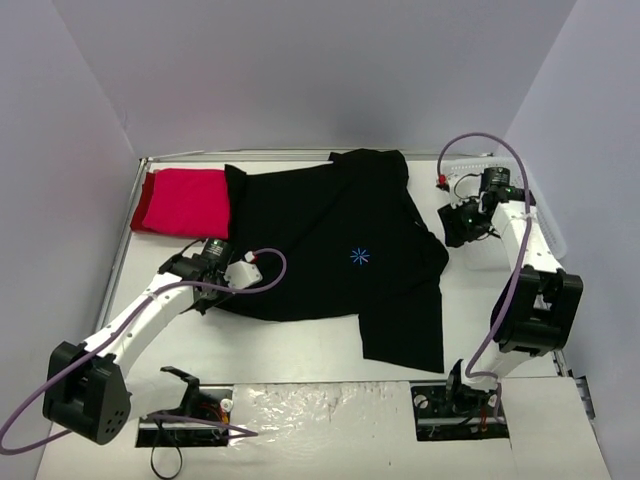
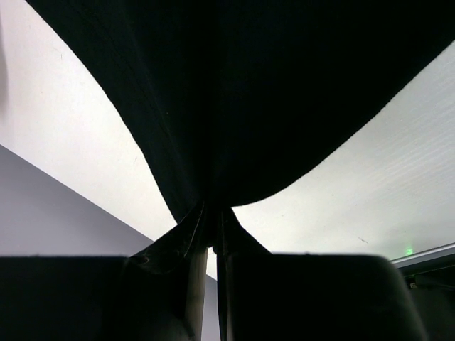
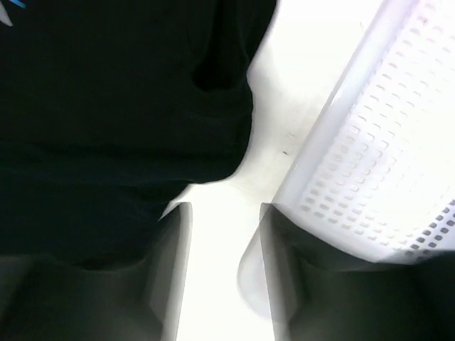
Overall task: Fold and stack the t-shirts
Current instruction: Flatten out the tshirt, then grap the side of the flattened tshirt closest away from the robot with both arms
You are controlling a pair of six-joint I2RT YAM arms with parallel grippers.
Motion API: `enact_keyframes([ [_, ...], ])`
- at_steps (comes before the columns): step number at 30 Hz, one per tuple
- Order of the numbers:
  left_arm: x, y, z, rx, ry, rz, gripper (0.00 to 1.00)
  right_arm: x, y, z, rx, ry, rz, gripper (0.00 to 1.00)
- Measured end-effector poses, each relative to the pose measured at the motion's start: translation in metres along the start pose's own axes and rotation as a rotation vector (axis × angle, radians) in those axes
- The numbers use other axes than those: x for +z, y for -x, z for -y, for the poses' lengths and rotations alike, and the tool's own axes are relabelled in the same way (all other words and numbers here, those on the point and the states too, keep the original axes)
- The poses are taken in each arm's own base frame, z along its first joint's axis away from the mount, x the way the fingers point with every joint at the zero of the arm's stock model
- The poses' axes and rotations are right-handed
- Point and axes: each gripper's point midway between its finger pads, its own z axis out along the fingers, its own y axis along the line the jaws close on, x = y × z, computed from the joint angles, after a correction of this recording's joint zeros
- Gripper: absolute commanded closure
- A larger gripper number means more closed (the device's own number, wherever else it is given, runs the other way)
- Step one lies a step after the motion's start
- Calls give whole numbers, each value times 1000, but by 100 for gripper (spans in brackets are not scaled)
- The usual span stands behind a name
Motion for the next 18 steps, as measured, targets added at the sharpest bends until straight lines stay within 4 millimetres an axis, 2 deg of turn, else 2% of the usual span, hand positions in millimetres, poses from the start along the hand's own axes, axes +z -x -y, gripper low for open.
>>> enact_keyframes([
  [1,0,0,0,-1,-2,2,98,-8,7,-4,-1,5,37,13],
  [2,0,1,1,-2,-3,3,98,-17,15,-9,-10,19,78,0],
  [6,0,3,2,-12,-7,17,98,-54,50,-37,-58,126,250,0],
  [9,-3,6,1,-24,-2,44,98,-73,64,-73,-107,297,340,0],
  [10,-5,7,1,-29,2,55,98,-77,64,-85,-120,358,350,0],
  [14,-11,11,-2,-41,26,98,98,-78,55,-134,-176,587,319,12],
  [16,-14,13,-4,-46,37,114,98,-75,46,-153,-228,643,279,10],
  [17,-15,13,-4,-48,40,119,98,-75,42,-161,-258,649,260,3],
  [18,-16,14,-5,-49,44,123,98,-72,36,-166,-302,631,237,1],
])
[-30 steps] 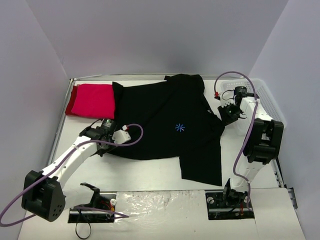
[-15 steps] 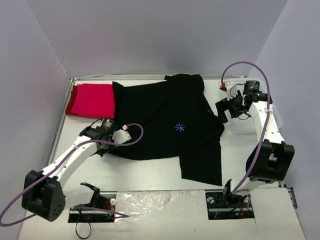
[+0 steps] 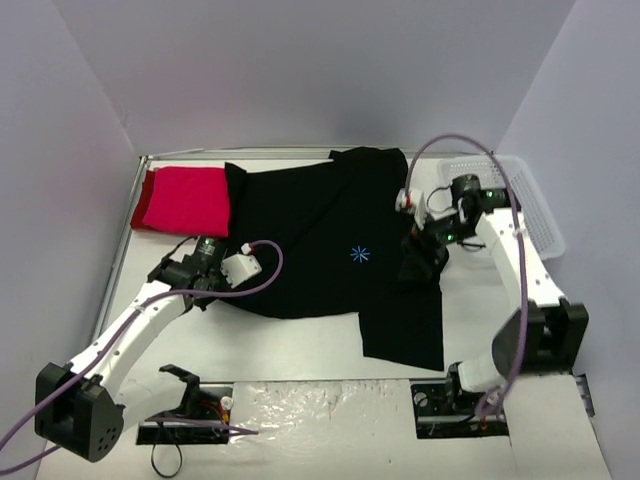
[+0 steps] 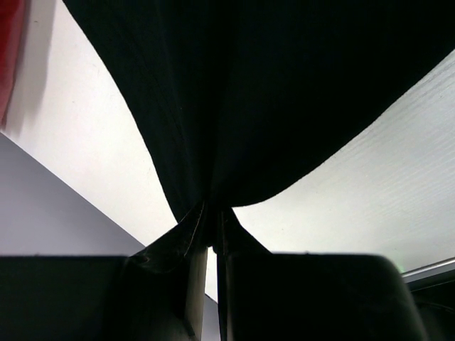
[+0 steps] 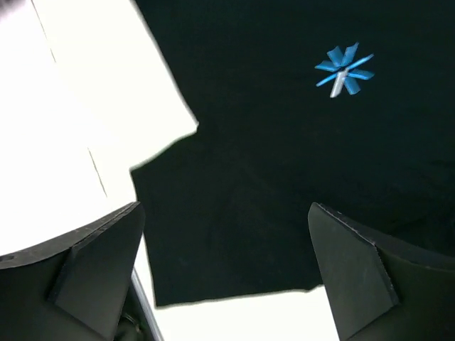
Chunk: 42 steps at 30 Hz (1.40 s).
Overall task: Fold and stack the t-shirts
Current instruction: Grap the side of the flattened tshirt closest away from the robot with both arms
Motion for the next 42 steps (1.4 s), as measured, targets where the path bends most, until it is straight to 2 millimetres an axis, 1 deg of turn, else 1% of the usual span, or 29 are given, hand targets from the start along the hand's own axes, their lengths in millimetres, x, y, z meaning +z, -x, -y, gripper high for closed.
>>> enact_keyframes([
  [1,0,0,0,-1,3,3,97,4,-4,-7,-34,-6,-28,0],
  [2,0,0,-1,-2,7,6,98,5,-12,-18,-86,-33,-78,0],
  [3,0,0,-1,-3,9,7,98,5,-19,-25,-140,-69,-117,0],
  [6,1,0,-1,-8,16,6,98,-7,-34,-49,-288,-179,-184,0],
  [8,1,1,-4,-17,25,11,98,-16,-49,-52,-348,-250,-239,2],
  [10,2,2,-7,-36,38,17,98,-19,-72,-52,-366,-281,-312,3],
  [14,12,2,-11,-65,33,-8,98,-13,-119,-49,-349,-258,-472,4],
  [16,22,2,-11,-75,5,-40,98,-12,-130,-50,-348,-242,-519,4],
  [18,31,4,-12,-91,-20,-60,97,-12,-130,-48,-367,-247,-542,5],
  [19,34,5,-14,-102,-31,-64,98,-12,-131,-47,-378,-249,-560,8],
  [22,38,16,-30,-150,-38,-46,98,-7,-133,-42,-399,-241,-620,9],
  [24,39,25,-46,-186,-31,-19,98,-4,-134,-37,-412,-246,-653,9],
  [27,41,39,-76,-238,-3,14,97,4,-136,-33,-434,-242,-683,9],
  [31,50,55,-111,-297,29,37,98,15,-138,-31,-428,-222,-704,11],
  [34,61,60,-128,-329,31,37,98,27,-141,-31,-418,-194,-732,16],
  [37,71,60,-136,-352,22,28,98,41,-143,-36,-425,-162,-759,18],
  [42,85,57,-141,-381,3,12,98,72,-143,-62,-516,-97,-796,18],
])
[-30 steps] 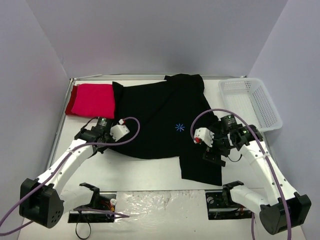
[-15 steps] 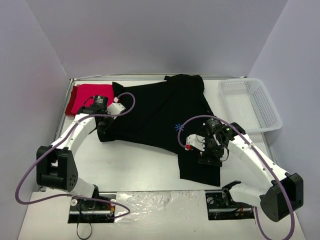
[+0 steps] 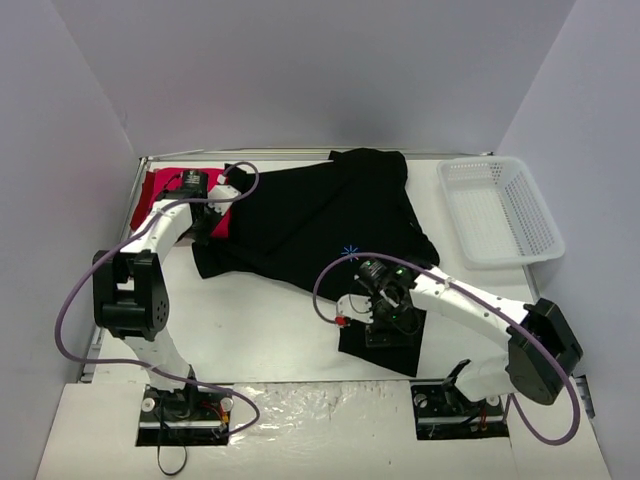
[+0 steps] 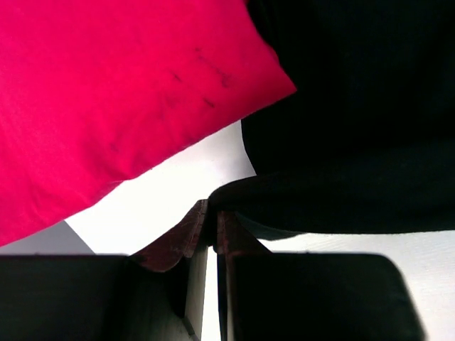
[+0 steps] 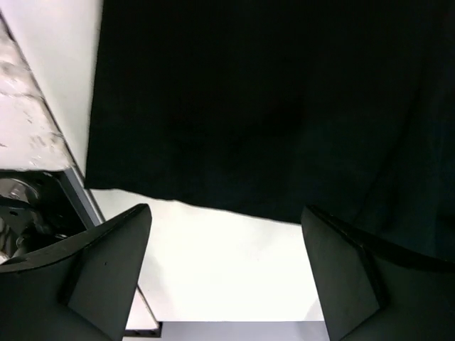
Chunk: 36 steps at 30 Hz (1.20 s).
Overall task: Fold and stack the t-shirts
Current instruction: Grap the side of the flattened tshirt closest away from the robot with both arms
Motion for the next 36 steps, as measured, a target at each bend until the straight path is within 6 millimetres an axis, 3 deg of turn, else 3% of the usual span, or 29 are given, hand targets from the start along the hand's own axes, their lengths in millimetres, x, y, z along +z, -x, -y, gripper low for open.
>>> enact_keyframes([
  [4,7,-5,0,-9,-8,-20,98,11,18,-17,-77,16,-47,16],
  [8,8,-6,-3,-14,-4,-19,98,28,18,-33,-86,68,-149,21],
  [11,8,-6,-4,-17,-3,-18,98,37,14,-43,-81,100,-221,18],
  [17,12,-15,-1,-18,-8,-31,97,33,15,-49,-48,80,-254,11],
  [24,13,-15,0,-20,-12,-23,98,30,26,-56,-42,70,-248,12],
  [36,9,-25,6,-8,-12,-18,98,49,19,-63,-33,110,-348,14],
])
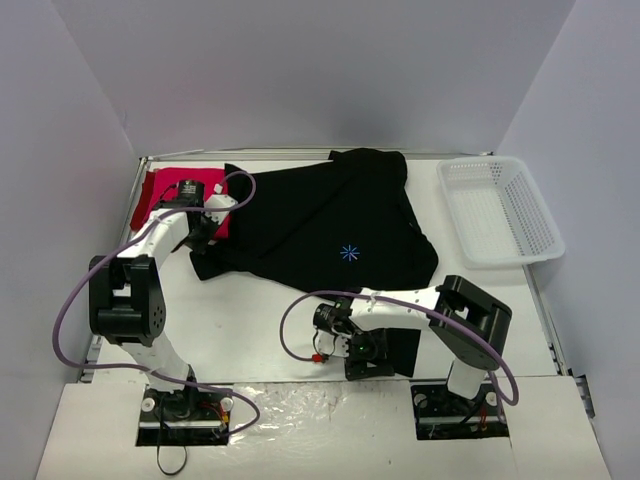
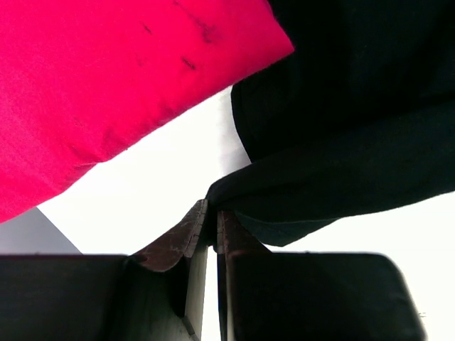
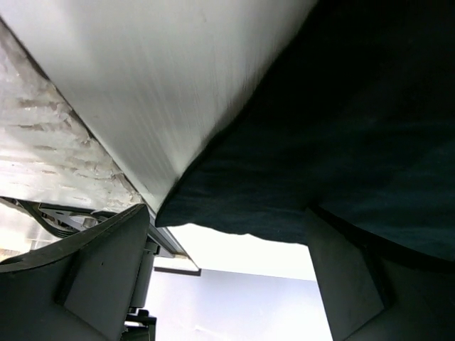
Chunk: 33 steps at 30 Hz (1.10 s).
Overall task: Fold and stack the t-shirts
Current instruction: Grap the side of the flattened tshirt closest away from the robot with both arms
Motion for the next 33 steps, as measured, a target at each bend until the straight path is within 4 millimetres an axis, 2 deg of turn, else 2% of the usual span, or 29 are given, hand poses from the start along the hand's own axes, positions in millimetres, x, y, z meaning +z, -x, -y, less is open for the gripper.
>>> enact_keyframes([
  [3,0,0,0,3,1,3,98,2,0,1,7,-3,-9,16],
  [10,-2,1,1,1,-2,15,98,2,2,7,25,-23,-48,30],
  [17,-9,-2,3,0,0,26,98,4,2,16,24,-65,-100,61],
  [18,-11,-1,2,0,2,30,98,4,2,16,24,-65,-103,61],
  [22,-15,-2,3,3,6,43,98,4,1,14,27,-58,-105,80],
  [24,-16,-5,6,5,2,42,98,4,1,13,27,-53,-104,82],
  [25,-16,-6,6,6,1,40,98,4,1,13,27,-50,-104,90],
  [26,-16,-7,7,8,-1,38,98,4,1,13,25,-48,-104,93],
  [28,-14,-10,9,9,-6,32,98,4,1,11,28,-41,-104,94],
  [31,-13,-14,12,11,-13,22,98,4,0,12,31,-39,-105,88],
  [33,-13,-16,13,12,-16,21,98,4,-1,13,38,-36,-106,93],
])
